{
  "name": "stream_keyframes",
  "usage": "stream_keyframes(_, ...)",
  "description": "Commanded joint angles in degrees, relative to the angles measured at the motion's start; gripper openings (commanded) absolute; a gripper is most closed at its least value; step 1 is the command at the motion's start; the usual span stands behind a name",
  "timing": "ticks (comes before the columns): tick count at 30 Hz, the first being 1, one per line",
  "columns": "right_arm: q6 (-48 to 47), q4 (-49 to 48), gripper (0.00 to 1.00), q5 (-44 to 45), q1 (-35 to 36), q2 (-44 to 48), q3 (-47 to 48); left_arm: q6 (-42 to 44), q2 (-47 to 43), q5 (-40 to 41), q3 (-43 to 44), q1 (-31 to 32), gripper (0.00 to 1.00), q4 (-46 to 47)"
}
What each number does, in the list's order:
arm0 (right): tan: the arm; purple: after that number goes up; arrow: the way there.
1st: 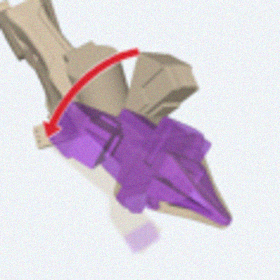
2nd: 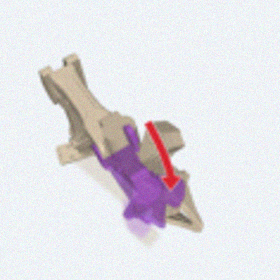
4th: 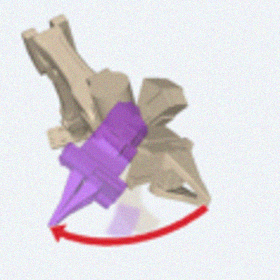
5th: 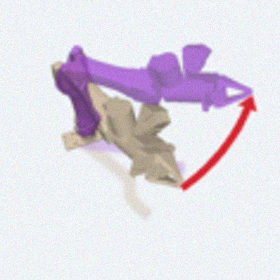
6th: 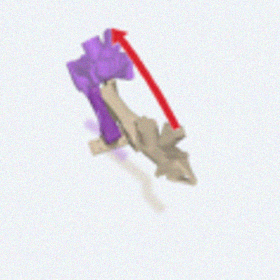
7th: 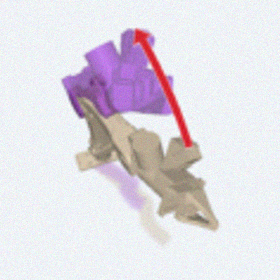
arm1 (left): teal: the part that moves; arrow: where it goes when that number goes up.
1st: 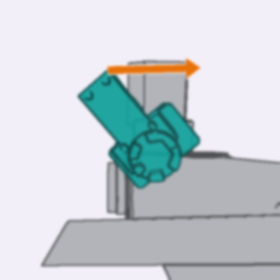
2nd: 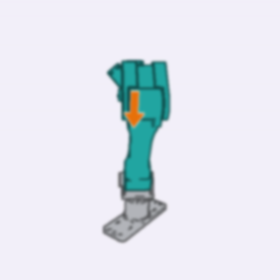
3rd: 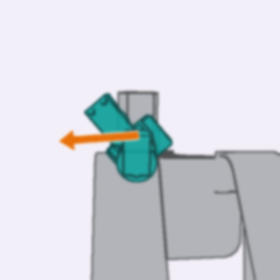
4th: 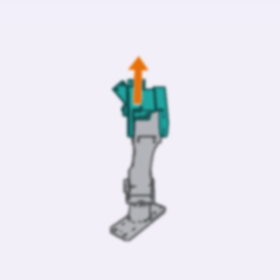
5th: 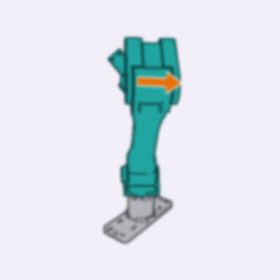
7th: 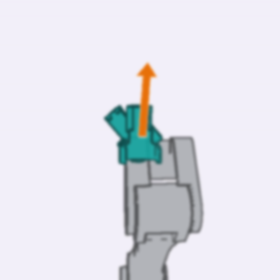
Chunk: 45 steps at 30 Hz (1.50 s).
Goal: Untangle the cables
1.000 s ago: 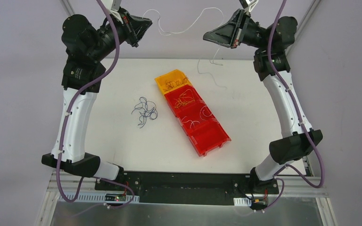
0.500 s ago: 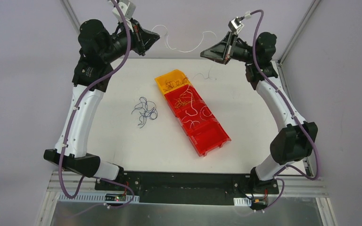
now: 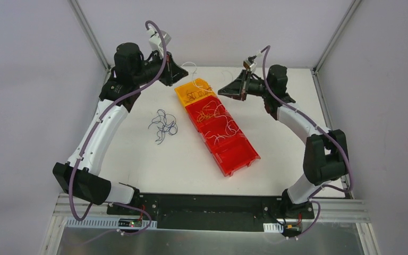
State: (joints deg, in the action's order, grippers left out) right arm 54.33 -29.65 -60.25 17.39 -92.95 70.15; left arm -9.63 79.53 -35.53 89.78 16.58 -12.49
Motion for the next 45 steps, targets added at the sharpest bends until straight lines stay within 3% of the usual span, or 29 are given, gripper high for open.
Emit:
stream_keyframes(1, -1.15, -7.49, 0.00, 1.33, 1.36, -1.23, -6.35, 0.31, -3.73, -2.49, -3.43, 2.10, 0.00, 2.85)
stream_keyframes(6, 0.29, -10.64, 0.00, 2.43, 3.55, -3.10, -9.15, 0.96, -3.28, -1.68, -6.20, 5.04, 0.00, 2.79)
stream_keyframes(7, 0.14, -9.76, 0.04, 2.48, 3.44, -3.21, -9.15, 1.03, -3.15, -1.10, -6.79, 5.79, 0.00, 2.45)
stream_keyframes(11, -0.14, -5.62, 0.54, -0.29, -0.39, -3.14, -10.38, 0.94, -2.48, 3.04, -9.70, 8.99, 0.00, 0.27)
stream_keyframes(14, -6.24, 3.57, 0.73, -0.68, -3.33, -0.34, -13.28, 0.60, -1.40, 5.08, -11.97, 10.34, 0.00, 0.19)
stream_keyframes(16, -12.93, 10.50, 0.76, 0.48, -3.45, 2.04, -15.85, 0.33, -0.38, 7.25, -12.90, 11.29, 0.00, 0.19)
stream_keyframes(19, -15.65, 14.03, 0.78, 0.83, -3.84, 4.13, -18.25, 0.56, 1.31, 12.30, -13.84, 12.61, 0.00, 0.21)
stream_keyframes(25, -30.05, 34.32, 0.88, 5.58, -5.16, 7.72, -15.50, 3.70, 5.54, 22.84, -13.02, 13.83, 0.00, -0.62)
stream_keyframes(30, -32.63, 39.03, 0.91, 8.56, -5.76, 7.77, -14.27, 6.64, 7.11, 34.95, -11.25, 13.84, 0.00, -5.81)
stream_keyframes(31, -32.97, 39.53, 0.96, 9.13, -6.17, 7.75, -13.74, 6.75, 6.90, 36.42, -11.03, 13.26, 0.00, -6.98)
stream_keyframes(33, -33.01, 39.91, 0.99, 9.66, -6.91, 7.73, -12.99, 6.43, 5.51, 36.80, -11.50, 11.31, 0.00, -7.46)
stream_keyframes(42, -34.68, 42.76, 0.99, 7.64, -7.82, 8.14, -9.99, 8.49, 1.64, 35.62, -8.01, 2.87, 0.00, -7.81)
stream_keyframes(45, -36.45, 44.67, 0.92, 7.11, -7.90, 8.68, -9.97, 9.09, 1.33, 26.44, -6.26, 2.27, 0.00, -7.80)
